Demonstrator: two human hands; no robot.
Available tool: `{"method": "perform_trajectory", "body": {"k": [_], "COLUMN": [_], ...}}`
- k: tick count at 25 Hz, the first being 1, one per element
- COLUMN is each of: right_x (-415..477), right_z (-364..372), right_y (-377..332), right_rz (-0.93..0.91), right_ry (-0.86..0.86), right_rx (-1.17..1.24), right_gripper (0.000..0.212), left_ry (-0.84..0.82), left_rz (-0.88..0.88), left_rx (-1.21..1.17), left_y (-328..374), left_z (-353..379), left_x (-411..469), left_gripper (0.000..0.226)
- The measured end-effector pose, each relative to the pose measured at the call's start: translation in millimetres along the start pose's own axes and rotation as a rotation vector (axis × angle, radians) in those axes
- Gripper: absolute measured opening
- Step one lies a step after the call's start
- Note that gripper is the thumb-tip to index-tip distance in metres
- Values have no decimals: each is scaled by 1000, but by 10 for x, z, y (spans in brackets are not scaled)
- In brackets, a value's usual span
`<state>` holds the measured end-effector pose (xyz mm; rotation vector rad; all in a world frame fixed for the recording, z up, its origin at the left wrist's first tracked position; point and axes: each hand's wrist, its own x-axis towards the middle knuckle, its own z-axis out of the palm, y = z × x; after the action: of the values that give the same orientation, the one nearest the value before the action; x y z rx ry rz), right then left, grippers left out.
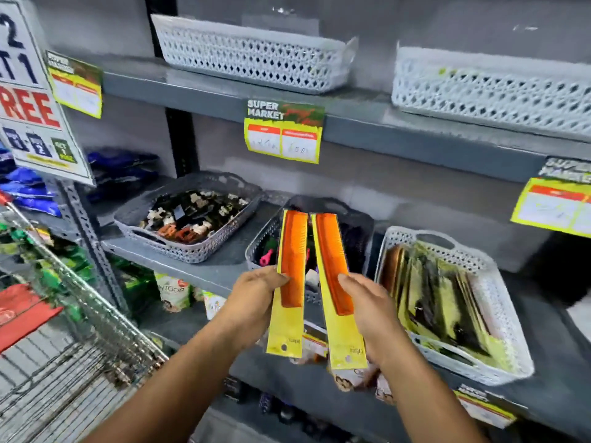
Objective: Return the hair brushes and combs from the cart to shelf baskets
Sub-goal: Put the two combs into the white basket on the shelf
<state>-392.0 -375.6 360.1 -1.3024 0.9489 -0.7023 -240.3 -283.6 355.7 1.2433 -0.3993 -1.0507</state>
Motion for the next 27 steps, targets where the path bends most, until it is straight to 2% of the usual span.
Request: {"method": "perform_trajectory", "body": {"k": [4, 11, 18, 22, 25, 27], "right_x": [26, 57, 313, 538, 705, 784], "right_z": [-537, -1348, -1940, -2148, -2164, -2156], "right_y": [-96, -287, -288, -163, -30, 93], "right_rz": [-33, -91, -181, -139, -77, -46], "right_ry": [183, 386, 459, 482, 518, 530], "right_rx": [-17, -33, -189, -308, -458, -596], "right_gripper": [39, 32, 38, 39, 39, 38], "left_ry": [-128, -260, -181, -122, -74, -64], "left_rz": [-9, -12, 18, 33, 26, 46], "left_rx": [46, 136, 338, 467, 698, 812], "left_y": [2, -87, -270, -465, -641, -728], "left_z": [542, 1481, 2091, 2325, 2480, 2541], "left_x": [261, 530, 888, 1138, 1251, 1247], "left_gripper": [18, 21, 18, 11, 22, 43]}}
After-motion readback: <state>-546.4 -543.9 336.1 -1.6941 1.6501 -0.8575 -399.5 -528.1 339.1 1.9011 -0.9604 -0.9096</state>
